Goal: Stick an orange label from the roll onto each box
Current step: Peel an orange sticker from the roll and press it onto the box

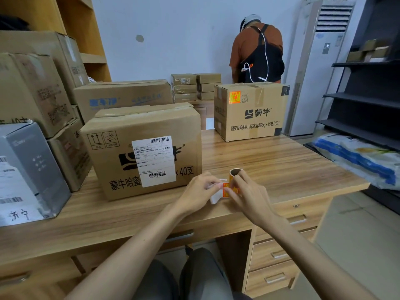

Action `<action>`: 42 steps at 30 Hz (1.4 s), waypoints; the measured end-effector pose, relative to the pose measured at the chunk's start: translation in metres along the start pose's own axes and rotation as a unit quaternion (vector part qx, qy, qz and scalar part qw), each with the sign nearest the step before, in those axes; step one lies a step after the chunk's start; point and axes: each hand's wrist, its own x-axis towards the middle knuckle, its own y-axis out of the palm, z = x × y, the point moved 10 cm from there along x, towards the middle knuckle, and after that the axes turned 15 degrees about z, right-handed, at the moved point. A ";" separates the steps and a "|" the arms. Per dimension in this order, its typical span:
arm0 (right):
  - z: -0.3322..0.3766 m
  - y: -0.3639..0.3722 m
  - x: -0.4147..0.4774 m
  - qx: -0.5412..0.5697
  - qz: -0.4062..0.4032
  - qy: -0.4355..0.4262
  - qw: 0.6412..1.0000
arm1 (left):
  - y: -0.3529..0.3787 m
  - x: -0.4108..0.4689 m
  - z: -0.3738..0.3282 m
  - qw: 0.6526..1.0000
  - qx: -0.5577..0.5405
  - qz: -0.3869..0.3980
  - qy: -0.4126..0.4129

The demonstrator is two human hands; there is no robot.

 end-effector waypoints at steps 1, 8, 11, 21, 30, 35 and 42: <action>0.000 0.004 0.001 0.007 0.009 0.008 1.000 | 0.001 0.000 -0.002 1.000 -0.005 0.003 0.006; -0.004 0.003 -0.001 0.044 0.015 0.029 0.998 | 0.007 0.001 -0.008 0.998 -0.018 0.052 0.023; -0.006 0.003 -0.001 0.039 0.021 0.038 0.998 | 0.009 0.002 -0.009 0.998 -0.018 0.055 0.022; -0.013 0.002 -0.005 0.042 0.026 0.069 0.996 | 0.011 0.004 -0.012 0.999 0.016 0.027 0.022; -0.039 0.000 -0.016 0.182 0.014 0.133 0.974 | 0.002 0.000 0.000 0.999 0.014 -0.039 -0.027; -0.047 -0.007 -0.028 0.210 0.013 0.140 0.968 | 0.003 -0.004 0.004 0.998 0.010 -0.040 -0.050; -0.056 -0.026 -0.042 0.239 -0.021 0.157 0.958 | -0.001 -0.010 0.004 0.996 0.013 -0.047 -0.070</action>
